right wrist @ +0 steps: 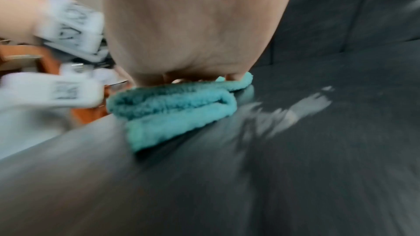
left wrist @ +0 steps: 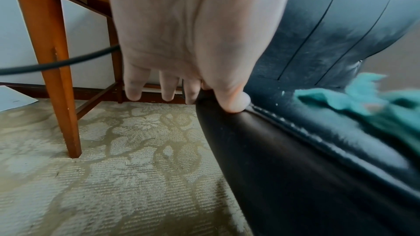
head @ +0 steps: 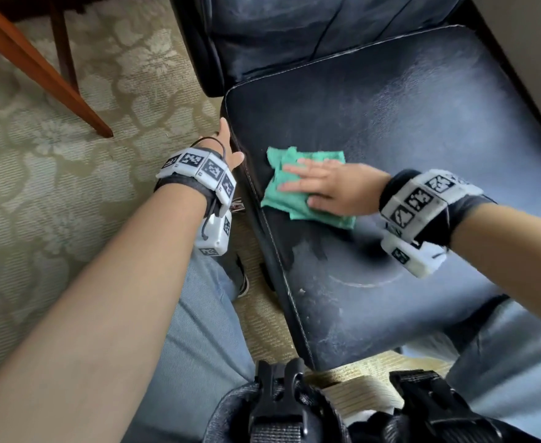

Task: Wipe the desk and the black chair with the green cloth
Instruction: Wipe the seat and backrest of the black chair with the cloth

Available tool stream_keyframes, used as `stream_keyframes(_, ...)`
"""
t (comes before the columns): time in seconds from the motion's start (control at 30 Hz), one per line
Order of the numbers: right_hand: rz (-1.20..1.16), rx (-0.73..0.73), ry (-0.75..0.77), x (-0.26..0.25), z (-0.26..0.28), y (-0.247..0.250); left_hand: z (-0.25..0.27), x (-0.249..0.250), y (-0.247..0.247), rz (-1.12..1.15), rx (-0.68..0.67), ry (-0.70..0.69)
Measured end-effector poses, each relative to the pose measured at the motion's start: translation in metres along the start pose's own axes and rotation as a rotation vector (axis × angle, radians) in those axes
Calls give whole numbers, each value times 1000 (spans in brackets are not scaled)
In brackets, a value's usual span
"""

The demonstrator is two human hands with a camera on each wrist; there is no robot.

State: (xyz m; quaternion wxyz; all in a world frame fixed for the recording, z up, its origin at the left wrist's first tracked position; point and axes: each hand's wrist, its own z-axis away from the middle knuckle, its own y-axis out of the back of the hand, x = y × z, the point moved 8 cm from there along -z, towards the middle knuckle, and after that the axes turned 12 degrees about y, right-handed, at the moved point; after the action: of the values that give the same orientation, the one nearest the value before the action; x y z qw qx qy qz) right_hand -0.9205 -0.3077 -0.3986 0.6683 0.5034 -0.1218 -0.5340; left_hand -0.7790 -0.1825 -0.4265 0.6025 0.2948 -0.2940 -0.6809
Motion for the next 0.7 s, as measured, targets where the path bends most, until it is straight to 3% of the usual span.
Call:
stream_keyframes(0.17, -171, 229, -396, 78, -18, 40, -3, 0, -2, -23, -18, 14)
stream_keyframes(0.27, -207, 239, -471, 81, -41, 49, -4, -2, -4, -32, -24, 27)
stream_keyframes(0.43, -30, 145, -176, 24, -67, 44, 1, -2, 0, -38, 32, -33)
stream_keyframes(0.6, 93, -71, 111, -35, -18, -3, 3, -2, 0, -51, 27, -35)
stream_keyframes(0.7, 31, -221, 254, -60, 13, -36, -2, -4, -2, -93, 11, -5)
